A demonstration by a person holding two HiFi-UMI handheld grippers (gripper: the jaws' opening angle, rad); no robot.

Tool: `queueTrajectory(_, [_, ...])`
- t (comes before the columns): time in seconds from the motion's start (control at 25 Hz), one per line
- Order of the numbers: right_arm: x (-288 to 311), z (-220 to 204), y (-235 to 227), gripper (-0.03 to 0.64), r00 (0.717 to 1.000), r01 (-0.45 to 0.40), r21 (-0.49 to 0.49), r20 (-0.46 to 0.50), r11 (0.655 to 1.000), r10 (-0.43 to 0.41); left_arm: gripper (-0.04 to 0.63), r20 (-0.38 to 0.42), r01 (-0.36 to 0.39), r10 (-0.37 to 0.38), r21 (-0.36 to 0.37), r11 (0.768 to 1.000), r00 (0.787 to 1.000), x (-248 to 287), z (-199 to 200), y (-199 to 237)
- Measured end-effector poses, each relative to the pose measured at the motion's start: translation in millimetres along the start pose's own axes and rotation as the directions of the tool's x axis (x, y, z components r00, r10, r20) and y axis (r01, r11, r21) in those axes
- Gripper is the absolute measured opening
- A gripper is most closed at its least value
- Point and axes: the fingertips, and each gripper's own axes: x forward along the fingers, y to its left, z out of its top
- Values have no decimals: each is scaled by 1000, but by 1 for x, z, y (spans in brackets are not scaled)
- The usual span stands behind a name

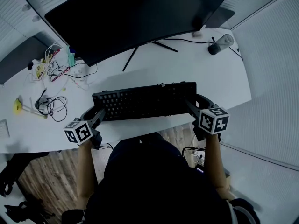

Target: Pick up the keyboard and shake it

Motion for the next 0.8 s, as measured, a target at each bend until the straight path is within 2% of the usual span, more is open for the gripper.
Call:
queueTrajectory(0.12, [8, -6, -5, 264, 997, -63, 72, 53, 995, 59, 224, 41, -54, 50, 92, 994, 998, -16, 27, -17])
queueTrajectory(0.2, [15, -11, -5, 264, 991, -114, 124, 88, 986, 103, 224, 72, -104, 93, 162, 981, 993, -30, 47, -29])
queueTrajectory(0.36, [27, -23, -2, 264, 972, -214, 233, 143, 948, 185, 224, 132, -173, 140, 293, 940, 981, -52, 79, -57])
queueTrajectory(0.52, [37, -35, 4, 264, 962, -264, 302, 146, 916, 229, 224, 158, -230, 181, 382, 895, 971, -63, 93, -71])
queueTrajectory(0.6, [38, -36, 6, 264, 966, -252, 301, 134, 920, 221, 224, 142, -231, 192, 370, 900, 971, -60, 90, -64])
queueTrajectory(0.8, [32, -27, 1, 264, 987, -160, 234, 62, 959, 149, 224, 91, -195, 179, 233, 953, 980, -47, 67, -38])
